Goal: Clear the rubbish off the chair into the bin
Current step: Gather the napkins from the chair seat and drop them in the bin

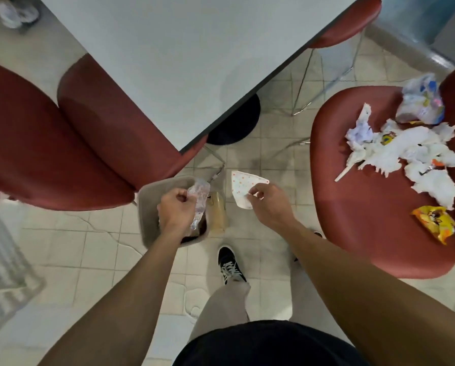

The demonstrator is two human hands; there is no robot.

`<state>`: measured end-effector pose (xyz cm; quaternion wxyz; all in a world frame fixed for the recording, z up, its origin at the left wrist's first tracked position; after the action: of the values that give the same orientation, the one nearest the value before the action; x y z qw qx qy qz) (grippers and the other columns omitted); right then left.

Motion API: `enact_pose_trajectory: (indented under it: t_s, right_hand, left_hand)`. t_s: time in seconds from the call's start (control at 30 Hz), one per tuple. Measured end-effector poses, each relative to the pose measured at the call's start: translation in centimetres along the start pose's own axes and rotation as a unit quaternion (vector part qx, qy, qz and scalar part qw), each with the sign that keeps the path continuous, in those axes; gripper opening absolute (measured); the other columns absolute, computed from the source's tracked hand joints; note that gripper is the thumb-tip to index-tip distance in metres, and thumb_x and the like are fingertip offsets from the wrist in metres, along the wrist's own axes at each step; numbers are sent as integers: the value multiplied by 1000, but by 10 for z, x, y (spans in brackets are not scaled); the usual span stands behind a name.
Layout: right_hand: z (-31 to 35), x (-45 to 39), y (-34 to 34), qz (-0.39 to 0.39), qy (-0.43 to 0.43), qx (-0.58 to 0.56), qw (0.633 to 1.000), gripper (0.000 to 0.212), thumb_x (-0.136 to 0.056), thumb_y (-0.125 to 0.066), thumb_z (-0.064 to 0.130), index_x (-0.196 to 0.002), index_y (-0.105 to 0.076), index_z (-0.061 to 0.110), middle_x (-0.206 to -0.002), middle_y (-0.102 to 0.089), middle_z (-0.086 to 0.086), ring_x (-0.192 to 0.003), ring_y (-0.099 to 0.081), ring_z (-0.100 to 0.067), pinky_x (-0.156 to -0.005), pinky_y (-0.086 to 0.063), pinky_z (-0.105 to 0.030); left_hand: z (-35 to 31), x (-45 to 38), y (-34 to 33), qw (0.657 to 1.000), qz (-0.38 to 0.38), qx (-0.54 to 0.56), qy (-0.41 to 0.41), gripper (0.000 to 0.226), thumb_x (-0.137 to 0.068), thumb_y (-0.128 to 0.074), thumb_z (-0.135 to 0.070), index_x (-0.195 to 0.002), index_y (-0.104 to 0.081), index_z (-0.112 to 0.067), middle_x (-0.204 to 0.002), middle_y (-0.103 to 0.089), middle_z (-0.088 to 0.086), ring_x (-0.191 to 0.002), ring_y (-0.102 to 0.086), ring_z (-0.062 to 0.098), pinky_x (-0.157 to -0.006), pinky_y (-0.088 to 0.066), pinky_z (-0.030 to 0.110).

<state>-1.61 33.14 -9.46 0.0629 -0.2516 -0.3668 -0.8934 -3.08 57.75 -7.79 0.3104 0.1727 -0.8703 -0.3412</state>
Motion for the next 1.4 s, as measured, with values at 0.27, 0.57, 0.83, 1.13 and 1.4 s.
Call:
enact_pose_trajectory:
  t_s: [0.27, 0.57, 0.83, 1.13, 1.4]
  right_hand:
    - [63, 18, -98, 95, 63, 41, 993, 14, -88, -60, 24, -98, -70, 22, -109, -65, -5, -101, -61, -22, -82, -45, -28]
    - [114, 17, -130, 136, 140, 30, 980, 30, -90, -58, 17, -119, -66, 17, -118, -62, -6, -105, -60, -22, -96, -44, -30]
    - [53, -4, -82, 133, 78, 31, 988, 29, -90, -55, 15, -116, -66, 15, -119, -64, -9, -100, -63, -25, -85, -50, -25]
    - [-51, -33, 18, 84, -26, -18, 996, 33, -91, -55, 23, -124, -61, 21, -123, -62, -4, -111, -60, -21, -98, -49, -36]
    - [-165, -59, 138, 1, -89, -48, 995, 33, -87, -57, 20, -120, -63, 20, -118, -63, -9, -111, -58, -25, -95, -46, -32]
  left_hand:
    - [77, -18, 67, 995, -76, 8, 71, 5, -81, -65, -24, -78, -63, -22, -87, -71, 3, -85, -64, 25, -73, -41, 24]
    - [96, -18, 63, 992, -67, 16, 108, 15, -78, -68, -30, -88, -68, -20, -87, -71, -1, -88, -64, 22, -81, -49, 30]
    - [53, -12, 17, 998, 0, -2, 59, 4, -79, -68, -26, -81, -65, -28, -83, -70, -5, -86, -66, 19, -83, -53, 32]
    - [-64, 17, -94, 996, 88, -15, -15, 17, -80, -61, 3, -90, -67, -9, -83, -66, 3, -81, -61, 17, -65, -46, 7]
    - [-161, 59, -234, 973, 174, -95, -121, 12, -81, -69, -24, -91, -64, -27, -88, -66, -6, -81, -62, 13, -75, -51, 28]
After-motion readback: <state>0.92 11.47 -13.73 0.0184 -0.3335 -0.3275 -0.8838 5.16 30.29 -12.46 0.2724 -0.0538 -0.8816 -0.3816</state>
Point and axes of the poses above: each hand's wrist, its own x-axis away from the middle knuckle, its own y-axis out of the back of the hand, z = x × y, the point moved 7 cm from there along -x, towards the middle knuckle
